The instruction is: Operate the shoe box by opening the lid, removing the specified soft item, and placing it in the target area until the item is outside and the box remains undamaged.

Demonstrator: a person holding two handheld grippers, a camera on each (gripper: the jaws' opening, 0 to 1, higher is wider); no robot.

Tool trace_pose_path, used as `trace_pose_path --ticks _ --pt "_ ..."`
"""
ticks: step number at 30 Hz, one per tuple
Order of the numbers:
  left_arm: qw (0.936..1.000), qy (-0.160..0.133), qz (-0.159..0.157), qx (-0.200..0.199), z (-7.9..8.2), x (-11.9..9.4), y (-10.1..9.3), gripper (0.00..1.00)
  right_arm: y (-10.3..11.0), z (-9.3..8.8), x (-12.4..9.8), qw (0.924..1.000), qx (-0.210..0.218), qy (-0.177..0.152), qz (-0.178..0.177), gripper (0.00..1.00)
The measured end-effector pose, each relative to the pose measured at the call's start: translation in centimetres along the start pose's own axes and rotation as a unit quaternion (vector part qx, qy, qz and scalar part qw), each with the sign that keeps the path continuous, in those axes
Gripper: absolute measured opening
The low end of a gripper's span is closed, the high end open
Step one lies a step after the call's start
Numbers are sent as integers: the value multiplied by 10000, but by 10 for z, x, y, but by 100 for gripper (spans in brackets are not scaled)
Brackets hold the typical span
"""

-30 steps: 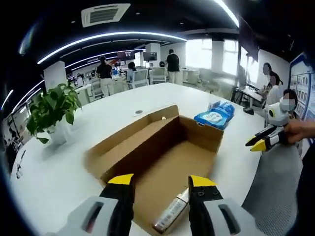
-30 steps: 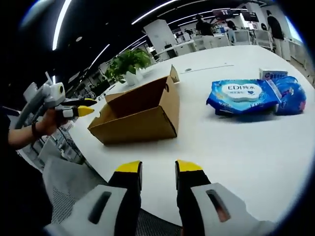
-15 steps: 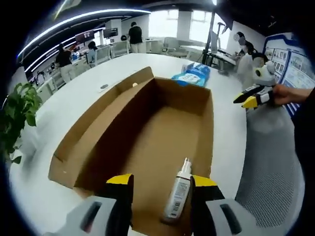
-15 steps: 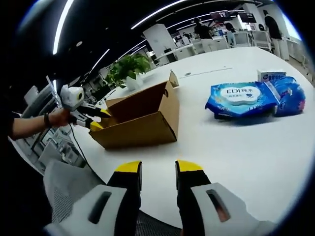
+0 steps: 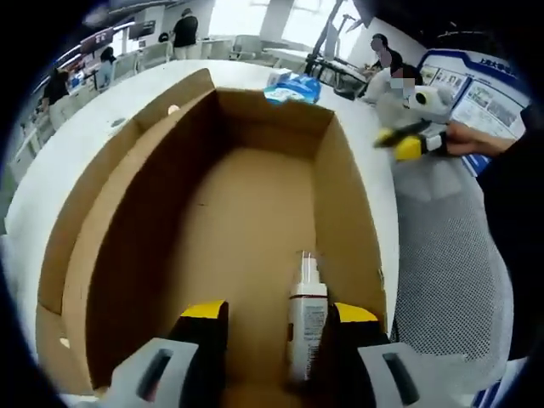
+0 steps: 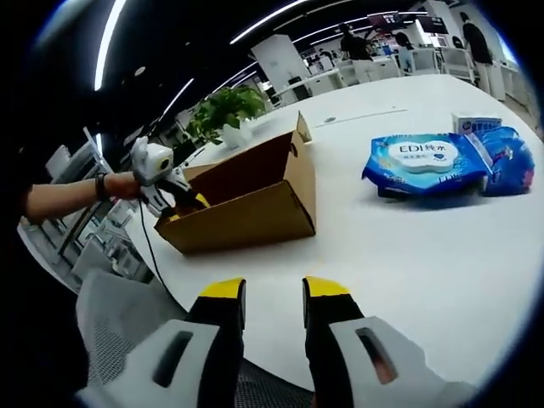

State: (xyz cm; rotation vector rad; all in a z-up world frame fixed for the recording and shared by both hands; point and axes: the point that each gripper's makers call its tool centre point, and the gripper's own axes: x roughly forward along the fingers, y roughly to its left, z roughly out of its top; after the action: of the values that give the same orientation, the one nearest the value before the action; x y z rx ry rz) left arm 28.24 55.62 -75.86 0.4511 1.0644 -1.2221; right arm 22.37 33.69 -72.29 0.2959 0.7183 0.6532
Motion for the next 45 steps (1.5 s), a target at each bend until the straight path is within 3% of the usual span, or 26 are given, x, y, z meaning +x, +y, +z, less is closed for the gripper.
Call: trace_pose_path --ticks 4,8,14,20,21,37,39,45 --pt "9999 114 -29 119 -1 5 -2 49 -2 0 -1 10000 -2 -4 -40 24" --pt "9971 463 133 590 -11 8 -2 47 -3 0 0 10000 14 -1 -88 23" --pt "9952 456 225 832 -10 12 0 42 -3 -2 1 9999 -26 58 -124 22" --pt "9947 371 237 927 -11 16 -6 26 -4 -5 2 9998 -45 119 -134 21" --pt "9950 368 236 897 -11 17 -6 22 -3 -5 2 9998 -55 130 -131 21" --pt "9982 224 439 353 -9 17 -1 21 0 -10 2 9996 -108 267 -84 20" --pt "9985 70 547 54 -5 15 4 20 1 -10 2 9995 -121 277 -71 20" --pt "9972 -347 453 -474 0 5 3 20 6 -10 3 9994 -168 312 21 21"
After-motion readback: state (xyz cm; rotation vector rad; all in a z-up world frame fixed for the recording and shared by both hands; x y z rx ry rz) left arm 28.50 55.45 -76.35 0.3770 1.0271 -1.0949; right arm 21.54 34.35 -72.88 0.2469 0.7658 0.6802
